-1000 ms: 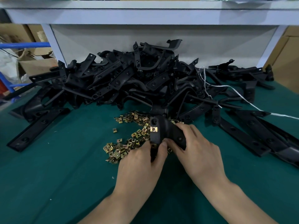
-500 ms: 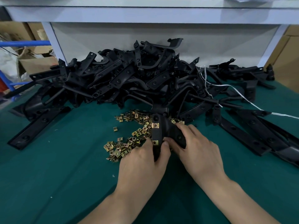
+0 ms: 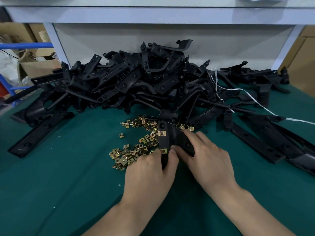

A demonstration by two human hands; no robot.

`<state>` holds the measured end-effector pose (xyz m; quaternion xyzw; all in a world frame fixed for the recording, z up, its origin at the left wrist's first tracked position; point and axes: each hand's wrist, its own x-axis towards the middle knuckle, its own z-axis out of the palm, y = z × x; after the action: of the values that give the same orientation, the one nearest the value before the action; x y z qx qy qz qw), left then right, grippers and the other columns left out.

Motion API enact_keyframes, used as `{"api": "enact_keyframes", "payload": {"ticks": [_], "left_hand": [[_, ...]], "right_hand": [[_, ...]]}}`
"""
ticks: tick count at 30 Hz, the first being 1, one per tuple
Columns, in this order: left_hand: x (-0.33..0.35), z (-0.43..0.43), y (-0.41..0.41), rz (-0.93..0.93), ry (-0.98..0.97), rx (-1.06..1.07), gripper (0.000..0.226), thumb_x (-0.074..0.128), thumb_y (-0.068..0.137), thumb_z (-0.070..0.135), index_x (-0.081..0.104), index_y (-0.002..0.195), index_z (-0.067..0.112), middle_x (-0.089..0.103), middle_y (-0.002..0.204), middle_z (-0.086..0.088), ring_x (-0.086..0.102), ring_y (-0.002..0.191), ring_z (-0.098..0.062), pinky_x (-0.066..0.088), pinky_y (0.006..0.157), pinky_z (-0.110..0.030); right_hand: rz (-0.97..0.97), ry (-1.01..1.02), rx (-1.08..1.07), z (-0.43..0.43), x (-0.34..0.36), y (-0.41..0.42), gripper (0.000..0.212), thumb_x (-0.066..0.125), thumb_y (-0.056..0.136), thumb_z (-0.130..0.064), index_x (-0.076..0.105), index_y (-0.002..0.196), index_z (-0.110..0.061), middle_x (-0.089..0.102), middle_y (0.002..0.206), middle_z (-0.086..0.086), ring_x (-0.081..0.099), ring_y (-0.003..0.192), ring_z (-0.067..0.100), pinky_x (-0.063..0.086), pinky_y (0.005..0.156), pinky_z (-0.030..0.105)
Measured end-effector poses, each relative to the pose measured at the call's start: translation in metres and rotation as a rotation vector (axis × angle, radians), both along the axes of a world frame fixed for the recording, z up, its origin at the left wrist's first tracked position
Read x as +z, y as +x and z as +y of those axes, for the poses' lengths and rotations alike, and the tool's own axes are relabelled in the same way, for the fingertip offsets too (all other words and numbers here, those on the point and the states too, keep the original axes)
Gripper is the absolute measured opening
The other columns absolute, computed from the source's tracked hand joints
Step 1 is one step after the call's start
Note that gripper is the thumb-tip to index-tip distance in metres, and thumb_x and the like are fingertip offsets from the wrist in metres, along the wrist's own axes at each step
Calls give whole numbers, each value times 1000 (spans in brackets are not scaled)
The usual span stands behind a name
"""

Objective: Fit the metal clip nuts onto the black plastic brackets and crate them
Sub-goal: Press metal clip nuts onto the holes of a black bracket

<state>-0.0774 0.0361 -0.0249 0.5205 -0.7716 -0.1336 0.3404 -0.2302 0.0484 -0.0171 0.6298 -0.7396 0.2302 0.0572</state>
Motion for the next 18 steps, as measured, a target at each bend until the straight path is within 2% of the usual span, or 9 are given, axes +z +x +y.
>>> {"api": "enact_keyframes", "payload": {"ticks": [5, 9, 14, 18], "left_hand": [[1, -3, 0, -15, -16, 16, 52, 34, 91, 63, 29, 55, 25, 32, 42, 7, 42, 40, -19, 33, 42, -30], [-1, -3, 1, 2, -19, -8, 50, 39, 92, 62, 28, 58, 27, 31, 42, 7, 35, 39, -15, 33, 43, -31], [-2, -2, 1, 8, -36, -28, 45, 31, 86, 74, 37, 73, 31, 39, 44, 8, 44, 42, -11, 37, 43, -28], [3, 0, 1, 83, -61, -3, 38, 39, 84, 77, 27, 94, 42, 50, 56, 19, 52, 46, -4, 43, 44, -25]], "right_hand": [[21, -29, 9, -1, -1, 0, 63, 39, 89, -71, 58, 133, -29, 62, 104, -13, 69, 70, 21, 34, 50, 27], [15, -29, 40, -1, -1, -2, 61, 41, 90, -68, 60, 130, -26, 63, 101, -13, 68, 66, 21, 32, 49, 26], [-35, 10, 75, -1, -1, -7, 80, 17, 83, -76, 50, 140, -31, 58, 109, -16, 67, 83, 22, 36, 58, 29], [-86, 11, 51, -3, -2, -9, 79, 17, 81, -77, 51, 138, -35, 57, 109, -17, 65, 93, 20, 36, 63, 30]]}}
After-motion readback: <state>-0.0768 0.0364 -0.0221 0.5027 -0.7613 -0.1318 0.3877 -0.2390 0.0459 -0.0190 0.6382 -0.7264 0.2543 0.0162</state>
